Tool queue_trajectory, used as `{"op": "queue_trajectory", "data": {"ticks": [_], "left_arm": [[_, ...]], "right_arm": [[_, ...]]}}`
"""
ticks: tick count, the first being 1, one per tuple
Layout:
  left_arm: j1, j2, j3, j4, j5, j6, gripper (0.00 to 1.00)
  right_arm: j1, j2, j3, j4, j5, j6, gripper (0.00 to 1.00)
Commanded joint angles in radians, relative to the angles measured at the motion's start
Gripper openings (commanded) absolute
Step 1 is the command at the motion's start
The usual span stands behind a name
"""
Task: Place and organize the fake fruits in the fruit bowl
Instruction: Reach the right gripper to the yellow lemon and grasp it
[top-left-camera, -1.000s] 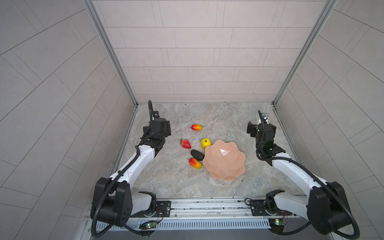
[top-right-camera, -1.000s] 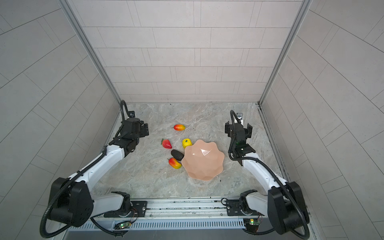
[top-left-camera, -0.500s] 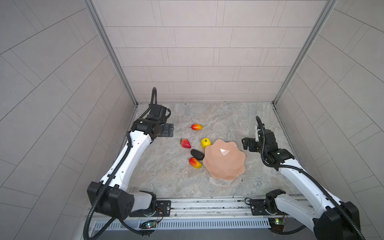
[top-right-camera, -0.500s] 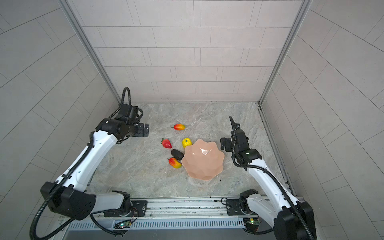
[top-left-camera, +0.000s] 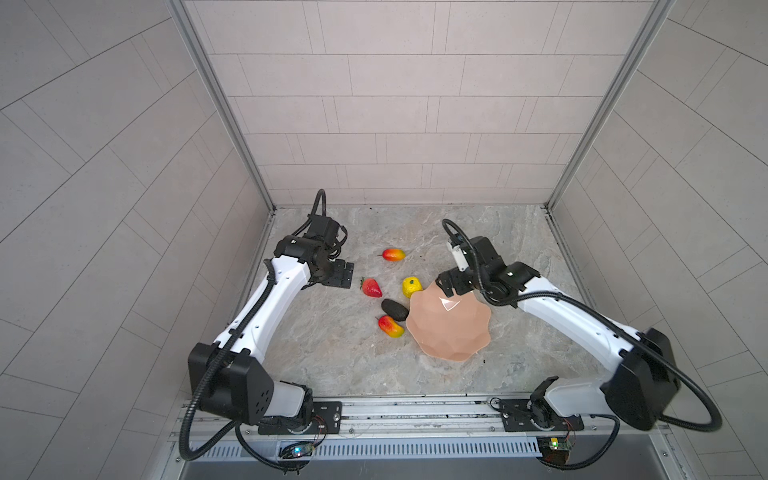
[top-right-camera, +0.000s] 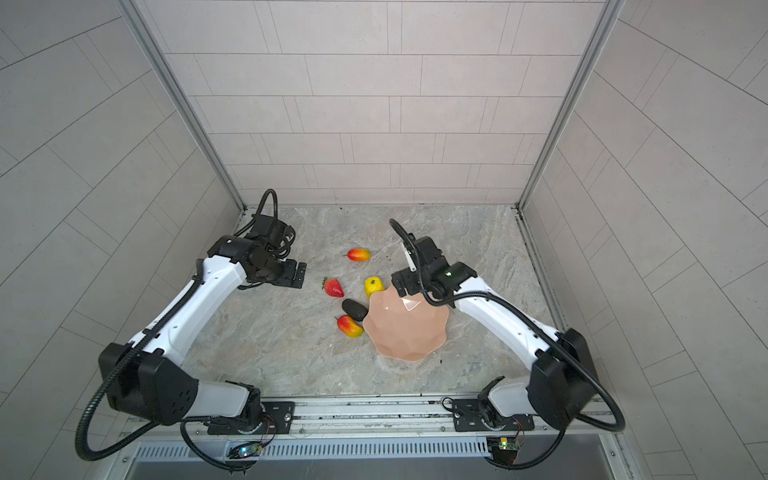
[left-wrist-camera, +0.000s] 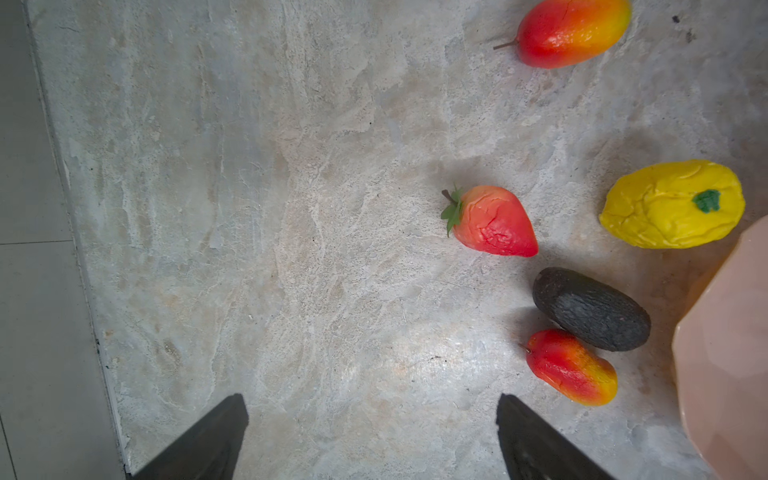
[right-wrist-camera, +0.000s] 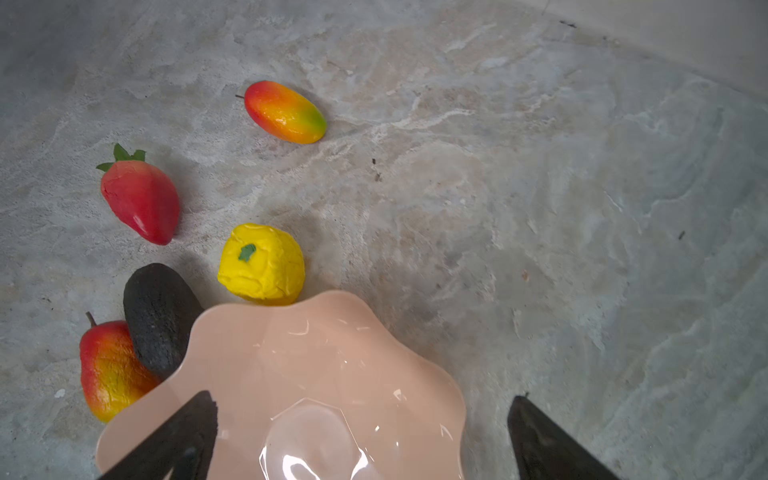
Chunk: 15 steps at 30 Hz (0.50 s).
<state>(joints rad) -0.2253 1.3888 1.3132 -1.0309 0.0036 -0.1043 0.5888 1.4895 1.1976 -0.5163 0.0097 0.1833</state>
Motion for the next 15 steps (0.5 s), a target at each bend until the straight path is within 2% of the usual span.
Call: {"op": "queue_trajectory", "data": {"ticks": [1, 8, 11, 15], "left_arm": [[0.01, -0.044, -0.02, -0.009, 0.012, 0.015, 1.0], [0.055, -0.086, -0.041, 0.013, 0.055, 0.018, 1.0], [0.069, -0.094, -0.042, 0.016, 0.064, 0.018, 1.0], [0.08, -0.103, -0.046, 0.021, 0.07, 0.02, 1.0]], "right_arm": [[0.052, 0.154, 0.128, -0.087, 0.02, -0.046, 1.0], [0.114, 0.442, 0.382, -0.118, 0.017, -0.044, 1.0], [0.127, 0.526, 0.447, -0.148, 0.051, -0.029, 0.98], [0.138, 0.593, 0.484, -0.178, 0.134, 0.022, 0.92]]}}
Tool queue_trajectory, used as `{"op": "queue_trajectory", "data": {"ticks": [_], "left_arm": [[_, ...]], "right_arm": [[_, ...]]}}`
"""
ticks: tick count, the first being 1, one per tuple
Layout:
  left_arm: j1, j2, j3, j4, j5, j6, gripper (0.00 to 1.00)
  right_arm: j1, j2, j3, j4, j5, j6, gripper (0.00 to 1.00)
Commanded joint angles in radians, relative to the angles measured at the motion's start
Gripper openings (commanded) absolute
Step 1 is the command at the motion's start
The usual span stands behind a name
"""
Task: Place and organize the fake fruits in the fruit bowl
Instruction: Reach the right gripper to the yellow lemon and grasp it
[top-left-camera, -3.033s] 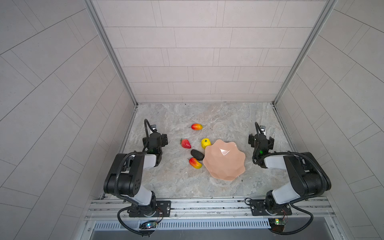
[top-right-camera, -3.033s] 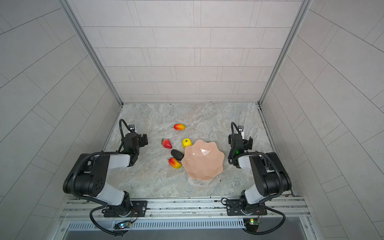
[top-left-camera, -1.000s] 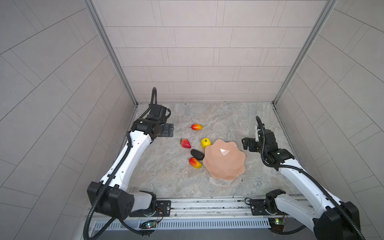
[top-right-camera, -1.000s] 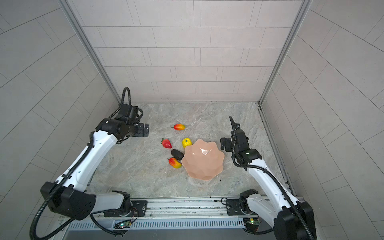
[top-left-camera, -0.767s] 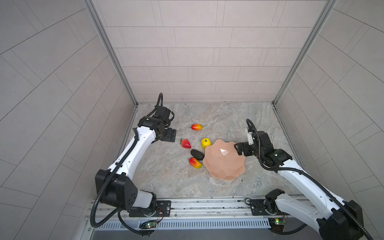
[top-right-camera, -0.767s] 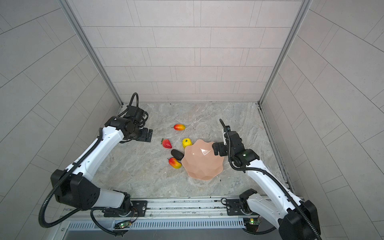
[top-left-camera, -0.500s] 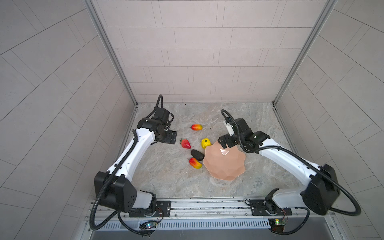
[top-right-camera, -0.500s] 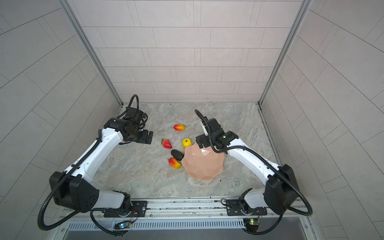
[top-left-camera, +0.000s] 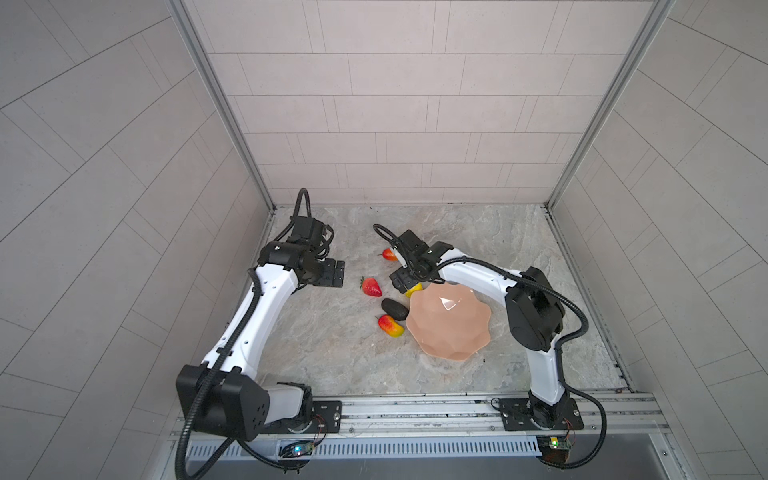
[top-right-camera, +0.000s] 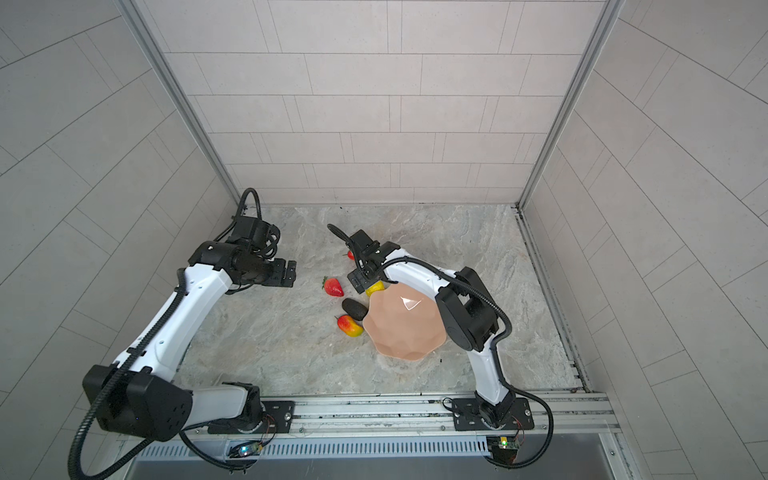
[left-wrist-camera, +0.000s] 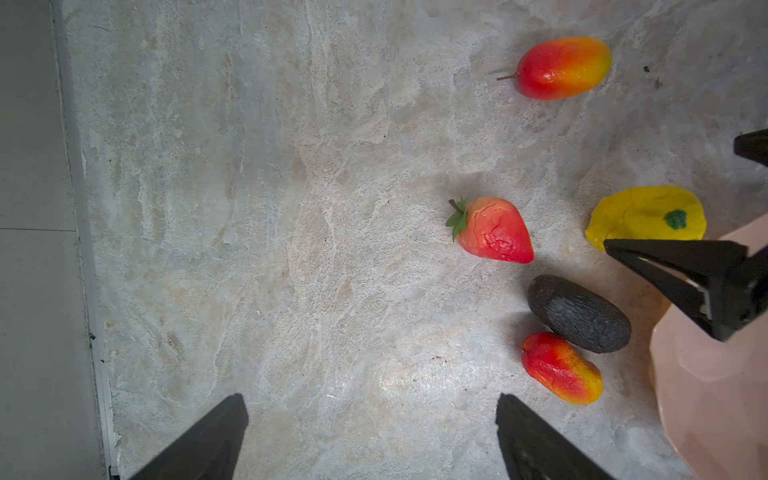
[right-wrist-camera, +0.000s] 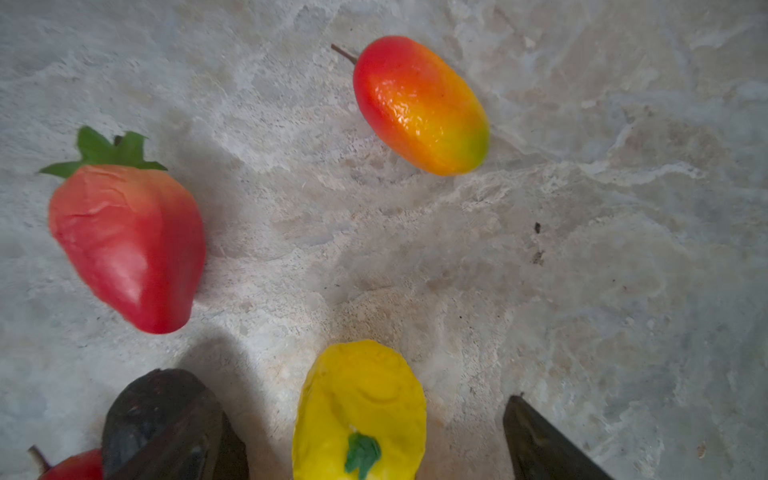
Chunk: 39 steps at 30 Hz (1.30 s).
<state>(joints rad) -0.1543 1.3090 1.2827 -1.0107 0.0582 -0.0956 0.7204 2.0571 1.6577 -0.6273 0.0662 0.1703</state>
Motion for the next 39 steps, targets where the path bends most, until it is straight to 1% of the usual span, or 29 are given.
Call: {"op": "queue_trajectory", "data": {"ticks": [1, 7, 10, 14, 17, 19, 21, 24, 26, 33, 36, 39], "left_arm": [[0.01, -0.026, -0.016, 0.001, 0.018, 0.011, 1.0], [0.02, -0.031, -0.018, 0.006, 0.025, 0.011, 1.0], [0.02, -0.032, -0.019, 0.007, 0.026, 0.011, 1.0], [0.021, -0.031, -0.021, 0.007, 0.025, 0.013, 1.0], [0.021, -0.031, -0.022, 0.007, 0.025, 0.013, 1.0], [0.021, -0.031, -0.021, 0.009, 0.025, 0.013, 1.0], [0.021, -0.03, -0.021, 0.009, 0.025, 0.013, 1.0], [0.024, -0.029, -0.022, 0.009, 0.024, 0.013, 1.0], [0.022, -0.028, -0.022, 0.008, 0.022, 0.013, 1.0], [0.026, -0.024, -0.022, 0.009, 0.021, 0.015, 1.0], [0.026, -0.022, -0.022, 0.009, 0.02, 0.014, 1.0], [0.025, -0.019, -0.021, 0.009, 0.025, 0.017, 1.0]], "right_arm": [[0.008, 0.03, 0.02, -0.059, 0.081, 0.047, 0.89], [0.013, 0.049, 0.013, -0.036, 0.07, 0.079, 0.76], [0.013, 0.057, 0.009, -0.028, 0.056, 0.088, 0.71], [0.013, 0.07, -0.004, -0.006, 0.018, 0.108, 0.67], [0.016, 0.074, -0.016, 0.01, 0.011, 0.12, 0.61], [0.016, 0.071, -0.019, 0.017, 0.003, 0.124, 0.55], [0.017, 0.064, -0.018, 0.018, 0.006, 0.123, 0.53], [0.019, 0.039, -0.008, 0.013, 0.017, 0.12, 0.43], [0.022, 0.014, 0.006, 0.014, 0.03, 0.112, 0.42], [0.022, -0.075, 0.132, -0.046, 0.059, 0.059, 0.4], [0.022, -0.159, 0.114, -0.066, 0.077, 0.045, 0.39], [0.022, -0.274, 0.021, -0.077, 0.099, 0.043, 0.38]]}}
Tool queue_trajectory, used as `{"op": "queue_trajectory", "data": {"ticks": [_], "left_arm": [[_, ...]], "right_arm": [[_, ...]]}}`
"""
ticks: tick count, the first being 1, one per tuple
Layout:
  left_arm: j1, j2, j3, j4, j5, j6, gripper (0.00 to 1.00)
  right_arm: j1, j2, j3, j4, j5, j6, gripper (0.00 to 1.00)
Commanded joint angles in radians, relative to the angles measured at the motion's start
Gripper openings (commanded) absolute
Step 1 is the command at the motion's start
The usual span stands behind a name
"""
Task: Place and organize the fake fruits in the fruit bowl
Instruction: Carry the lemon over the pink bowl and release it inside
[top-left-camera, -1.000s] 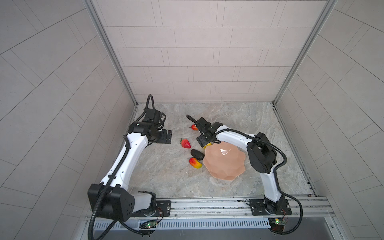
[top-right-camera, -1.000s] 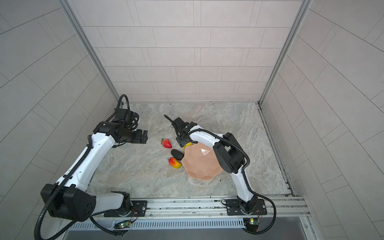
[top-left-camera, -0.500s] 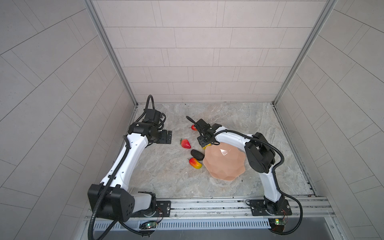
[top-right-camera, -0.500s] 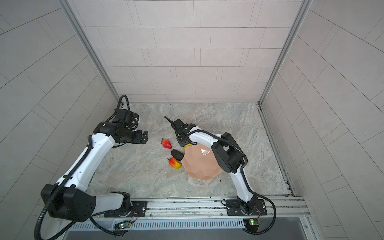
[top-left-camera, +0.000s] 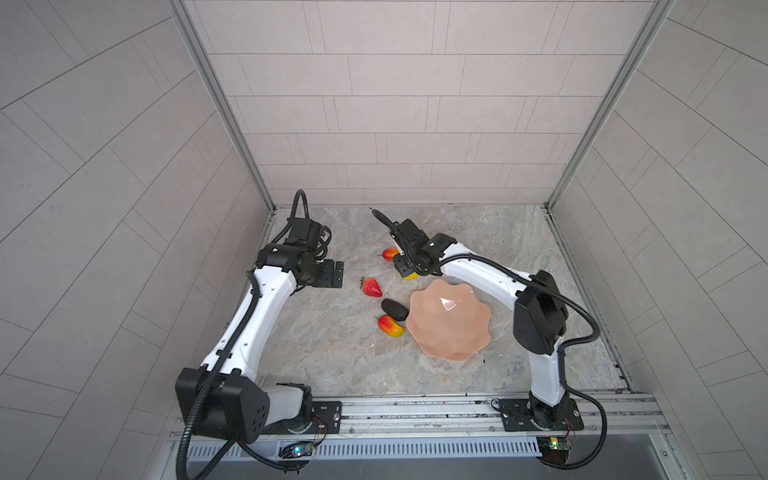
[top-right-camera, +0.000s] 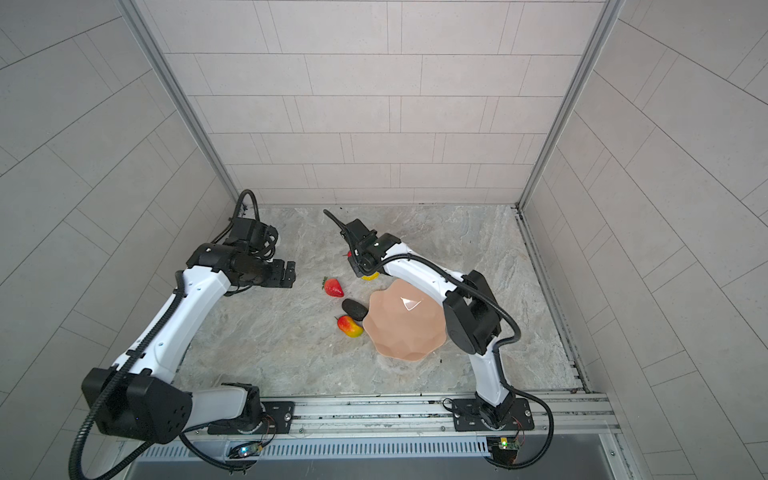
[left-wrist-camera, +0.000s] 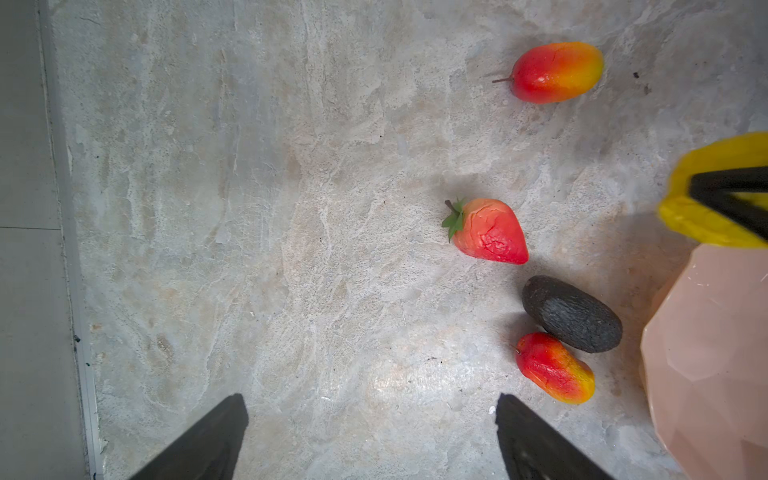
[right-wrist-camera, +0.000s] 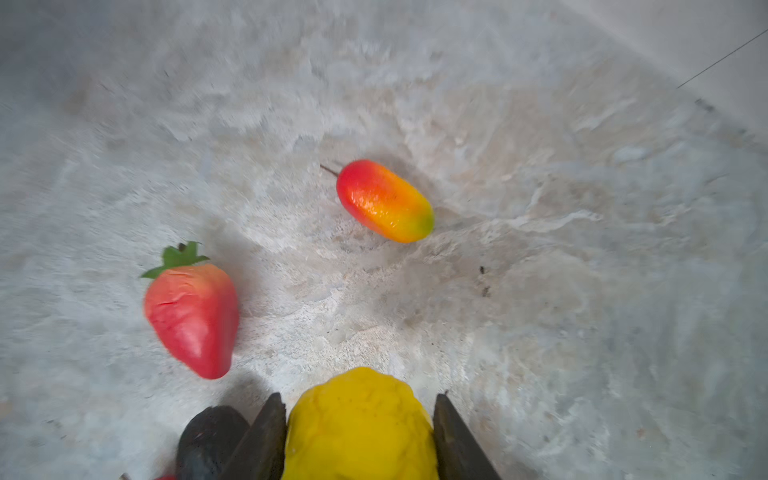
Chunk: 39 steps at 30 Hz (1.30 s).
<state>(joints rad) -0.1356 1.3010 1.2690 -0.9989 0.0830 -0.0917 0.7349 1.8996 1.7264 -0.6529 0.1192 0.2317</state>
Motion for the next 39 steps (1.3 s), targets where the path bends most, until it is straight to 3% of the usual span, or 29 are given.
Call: {"op": "queue_trajectory", "data": {"ticks": [1, 10, 14, 18, 26, 30, 39], "left_arm": [[0.006, -0.01, -0.008, -0.003, 0.0, 0.013, 1.0], [0.007, -0.006, -0.009, -0.002, 0.005, 0.014, 1.0], [0.007, -0.001, -0.009, -0.003, 0.009, 0.016, 1.0], [0.008, 0.002, -0.009, -0.001, 0.01, 0.017, 1.0], [0.007, 0.005, -0.007, -0.003, 0.024, 0.02, 1.0], [0.007, -0.001, -0.007, -0.001, 0.018, 0.02, 1.0], [0.007, -0.009, -0.008, 0.001, 0.016, 0.021, 1.0]], "right_arm": [[0.008, -0.164, -0.099, -0.054, 0.054, -0.018, 0.38], [0.008, -0.561, -0.531, -0.07, 0.066, 0.048, 0.36], [0.008, -0.637, -0.727, 0.048, 0.041, 0.113, 0.34], [0.008, -0.585, -0.803, 0.11, 0.019, 0.185, 0.32], [0.012, -0.491, -0.862, 0.236, 0.002, 0.208, 0.3], [0.017, -0.459, -0.874, 0.262, -0.008, 0.214, 0.4], [0.029, -0.418, -0.885, 0.285, -0.006, 0.218, 0.47]]}}
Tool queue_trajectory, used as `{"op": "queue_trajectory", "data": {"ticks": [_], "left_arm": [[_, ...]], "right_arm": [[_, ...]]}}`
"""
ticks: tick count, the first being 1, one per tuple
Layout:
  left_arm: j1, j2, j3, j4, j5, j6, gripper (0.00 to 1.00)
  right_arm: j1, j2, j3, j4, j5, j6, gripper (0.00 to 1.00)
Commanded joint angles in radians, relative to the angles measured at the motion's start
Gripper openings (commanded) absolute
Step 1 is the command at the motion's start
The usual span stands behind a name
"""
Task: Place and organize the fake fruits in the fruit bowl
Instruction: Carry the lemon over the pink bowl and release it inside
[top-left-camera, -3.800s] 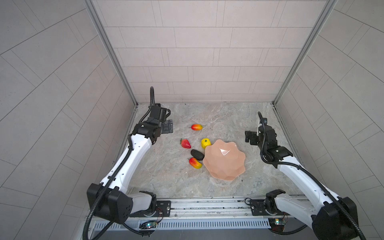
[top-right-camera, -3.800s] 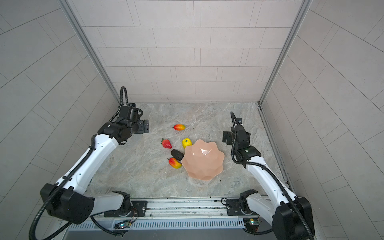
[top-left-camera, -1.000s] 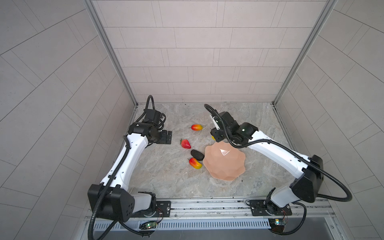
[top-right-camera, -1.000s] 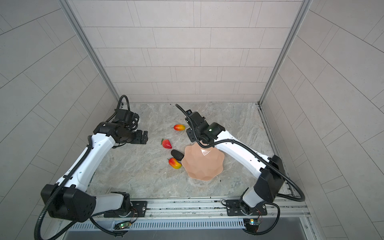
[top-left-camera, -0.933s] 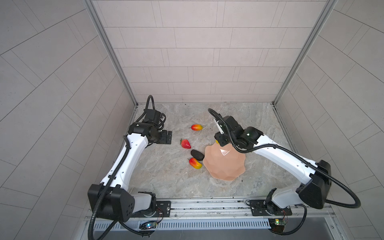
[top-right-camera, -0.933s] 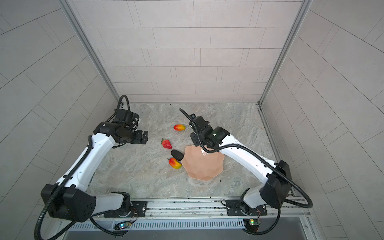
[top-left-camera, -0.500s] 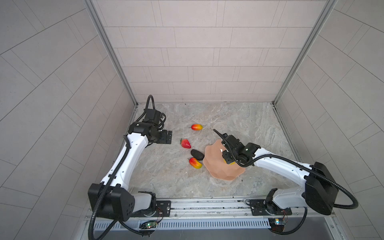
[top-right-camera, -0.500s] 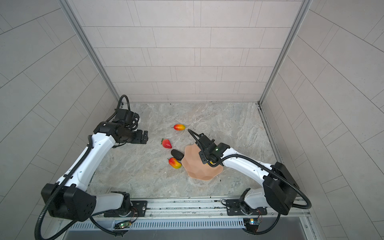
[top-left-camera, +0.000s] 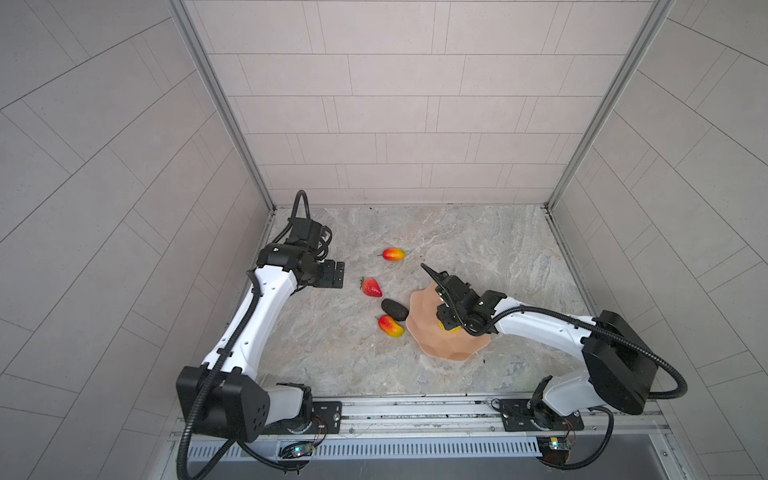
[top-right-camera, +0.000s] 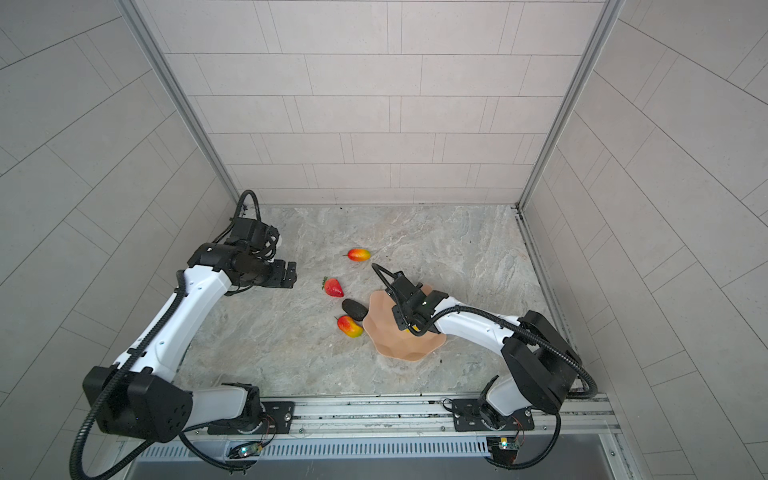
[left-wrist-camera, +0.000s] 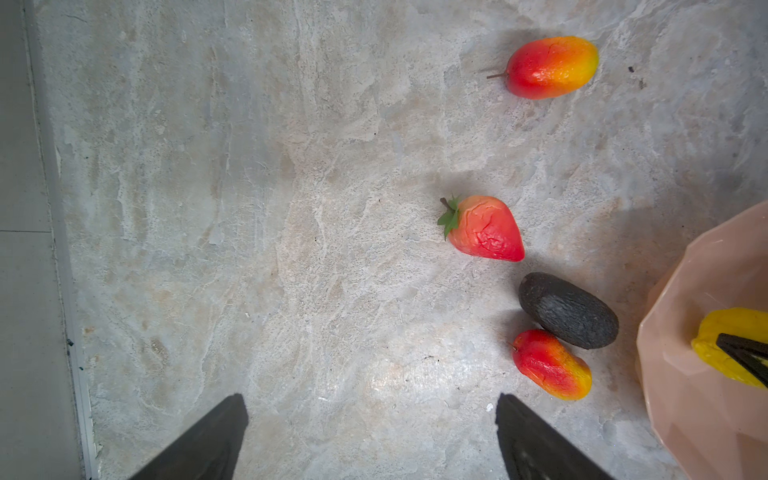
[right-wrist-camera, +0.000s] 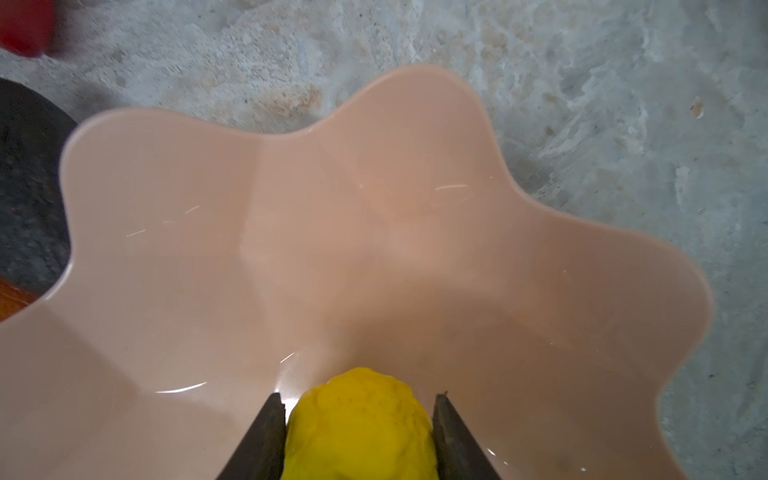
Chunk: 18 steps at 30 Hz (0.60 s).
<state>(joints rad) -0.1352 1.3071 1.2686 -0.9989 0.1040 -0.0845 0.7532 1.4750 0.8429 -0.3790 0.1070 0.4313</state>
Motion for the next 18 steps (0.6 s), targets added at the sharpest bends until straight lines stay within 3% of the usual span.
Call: {"op": "queue_trajectory", "data": {"ticks": [1, 7, 15, 18], "left_arm": [[0.007, -0.016, -0.008, 0.001, -0.004, 0.016, 1.0], [0.006, -0.017, -0.008, 0.002, -0.003, 0.016, 1.0], [0.006, -0.015, -0.008, 0.002, -0.003, 0.017, 1.0], [0.005, -0.017, -0.009, 0.002, -0.003, 0.018, 1.0]], "right_arm": [[0.012, 0.01, 0.001, 0.007, 0.008, 0.017, 0.49], [0.023, 0.006, 0.054, -0.064, 0.028, -0.021, 0.66], [0.029, -0.055, 0.222, -0.234, 0.058, -0.127, 0.99], [0.057, -0.05, 0.306, -0.258, 0.006, -0.17, 1.0]]}}
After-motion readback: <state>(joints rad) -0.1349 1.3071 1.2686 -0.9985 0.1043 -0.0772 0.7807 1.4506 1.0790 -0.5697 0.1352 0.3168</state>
